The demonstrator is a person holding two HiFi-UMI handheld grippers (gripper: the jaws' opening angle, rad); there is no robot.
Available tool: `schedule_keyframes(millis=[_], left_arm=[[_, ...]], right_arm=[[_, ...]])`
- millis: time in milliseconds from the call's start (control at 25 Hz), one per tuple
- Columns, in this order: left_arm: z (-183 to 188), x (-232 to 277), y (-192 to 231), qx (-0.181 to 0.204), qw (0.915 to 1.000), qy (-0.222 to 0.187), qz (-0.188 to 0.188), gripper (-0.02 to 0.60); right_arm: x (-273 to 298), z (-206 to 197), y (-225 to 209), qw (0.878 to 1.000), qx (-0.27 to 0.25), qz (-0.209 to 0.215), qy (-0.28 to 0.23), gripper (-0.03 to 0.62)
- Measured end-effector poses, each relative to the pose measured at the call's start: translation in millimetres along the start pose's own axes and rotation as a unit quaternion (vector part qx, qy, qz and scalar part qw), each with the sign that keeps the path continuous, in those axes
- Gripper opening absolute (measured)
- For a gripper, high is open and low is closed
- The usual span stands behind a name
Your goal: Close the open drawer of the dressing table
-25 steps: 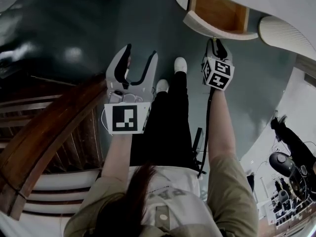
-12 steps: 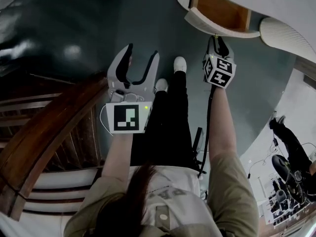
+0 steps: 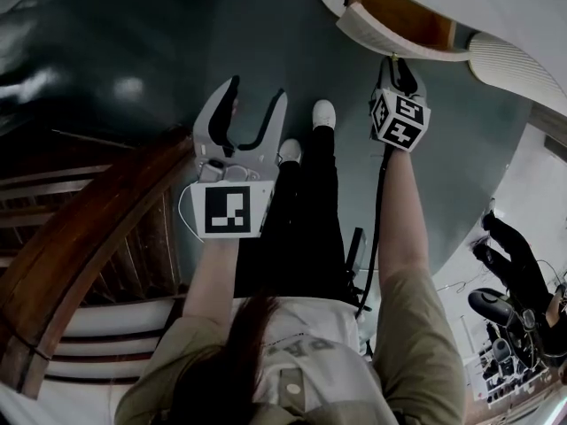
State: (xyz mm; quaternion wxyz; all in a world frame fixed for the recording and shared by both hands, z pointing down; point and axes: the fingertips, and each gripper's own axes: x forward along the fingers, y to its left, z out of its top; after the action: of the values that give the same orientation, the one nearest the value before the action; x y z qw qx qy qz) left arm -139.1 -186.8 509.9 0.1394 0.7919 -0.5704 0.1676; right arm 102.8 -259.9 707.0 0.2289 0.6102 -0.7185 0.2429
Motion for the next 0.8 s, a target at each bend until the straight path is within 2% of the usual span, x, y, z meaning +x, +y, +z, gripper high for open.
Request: schedule_keyframes(millis=[800], left_arm=[[0.8,4.4,9.3,-0.001,0.9999,0.005,0.01,0.255]], right_arm=[[17.1,17.2,-5.5,1.0,-0.001,0.0,-0.002,0.11]])
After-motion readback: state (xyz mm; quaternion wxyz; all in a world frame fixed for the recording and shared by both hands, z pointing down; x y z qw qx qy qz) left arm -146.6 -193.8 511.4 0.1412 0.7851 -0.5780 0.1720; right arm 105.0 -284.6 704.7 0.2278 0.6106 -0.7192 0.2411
